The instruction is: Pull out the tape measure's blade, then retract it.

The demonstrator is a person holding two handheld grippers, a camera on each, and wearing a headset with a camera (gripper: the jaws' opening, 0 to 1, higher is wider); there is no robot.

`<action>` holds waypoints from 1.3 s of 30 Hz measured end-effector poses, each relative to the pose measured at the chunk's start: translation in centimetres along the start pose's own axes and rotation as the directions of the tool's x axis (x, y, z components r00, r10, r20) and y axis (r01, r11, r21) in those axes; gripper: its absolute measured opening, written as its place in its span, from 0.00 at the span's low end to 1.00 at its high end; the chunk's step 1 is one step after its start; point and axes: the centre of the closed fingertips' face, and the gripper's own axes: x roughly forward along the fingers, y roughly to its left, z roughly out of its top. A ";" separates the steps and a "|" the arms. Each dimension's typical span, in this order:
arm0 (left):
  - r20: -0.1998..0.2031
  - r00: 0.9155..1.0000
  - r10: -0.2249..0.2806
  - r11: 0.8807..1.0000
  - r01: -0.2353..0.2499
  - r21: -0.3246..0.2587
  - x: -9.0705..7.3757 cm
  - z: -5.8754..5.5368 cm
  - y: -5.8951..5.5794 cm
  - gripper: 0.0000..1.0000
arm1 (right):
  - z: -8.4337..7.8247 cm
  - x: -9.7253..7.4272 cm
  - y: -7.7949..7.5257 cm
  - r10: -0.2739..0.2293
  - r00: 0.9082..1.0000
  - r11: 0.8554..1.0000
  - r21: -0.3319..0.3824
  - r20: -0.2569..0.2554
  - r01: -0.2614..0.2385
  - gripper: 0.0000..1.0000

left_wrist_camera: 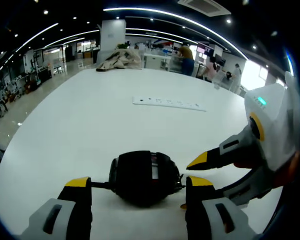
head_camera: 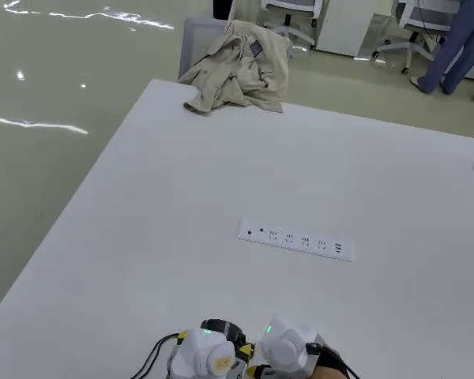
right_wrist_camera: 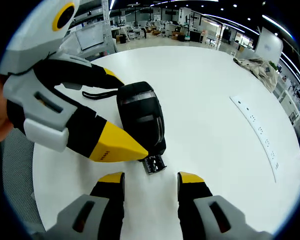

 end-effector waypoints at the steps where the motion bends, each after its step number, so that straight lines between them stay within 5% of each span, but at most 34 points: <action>1: -0.005 1.000 -0.003 1.000 0.003 0.006 0.0 -0.1 0.1 0.75 | 0.1 -0.2 0.0 -0.011 1.000 1.000 0.022 0.013 0.010 0.43; 25: -0.043 0.996 -0.076 0.997 0.077 0.031 -2.1 -2.5 1.4 0.87 | 0.7 -3.8 1.4 -0.094 0.990 0.982 0.176 0.108 0.074 0.50; 39: -0.054 0.992 -0.112 0.990 0.116 0.080 -3.9 -2.9 2.6 0.92 | 0.4 -6.6 2.9 -0.161 0.975 0.956 0.268 0.155 0.116 0.56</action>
